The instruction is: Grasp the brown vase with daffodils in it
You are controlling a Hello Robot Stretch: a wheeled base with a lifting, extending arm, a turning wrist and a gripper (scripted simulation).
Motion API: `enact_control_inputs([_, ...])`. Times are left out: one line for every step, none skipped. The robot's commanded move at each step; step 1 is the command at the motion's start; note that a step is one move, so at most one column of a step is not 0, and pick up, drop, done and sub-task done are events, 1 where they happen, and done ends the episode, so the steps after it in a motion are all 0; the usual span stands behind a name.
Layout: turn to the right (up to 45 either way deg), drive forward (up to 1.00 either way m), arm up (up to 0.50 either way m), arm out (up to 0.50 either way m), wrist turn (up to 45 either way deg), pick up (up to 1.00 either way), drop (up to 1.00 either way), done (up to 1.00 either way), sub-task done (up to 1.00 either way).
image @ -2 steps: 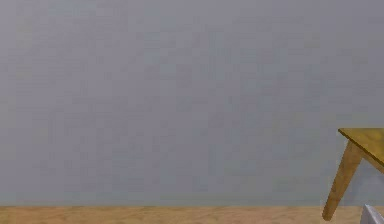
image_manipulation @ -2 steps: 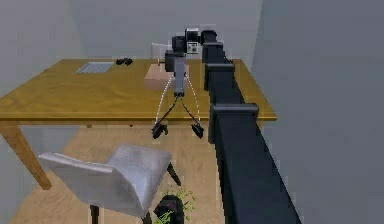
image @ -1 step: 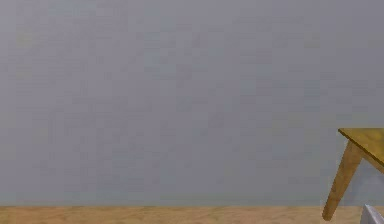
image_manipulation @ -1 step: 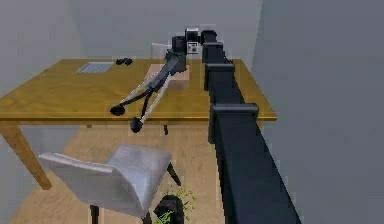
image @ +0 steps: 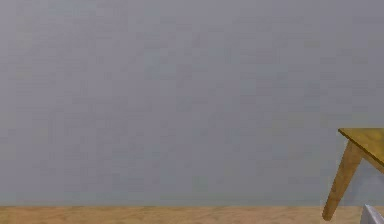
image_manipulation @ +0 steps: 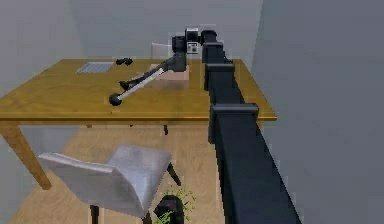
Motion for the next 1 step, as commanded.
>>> enact_control_inputs([0.0, 0.0, 0.0, 0.0, 45.0, 0.0, 0.0, 0.0, 0.0])
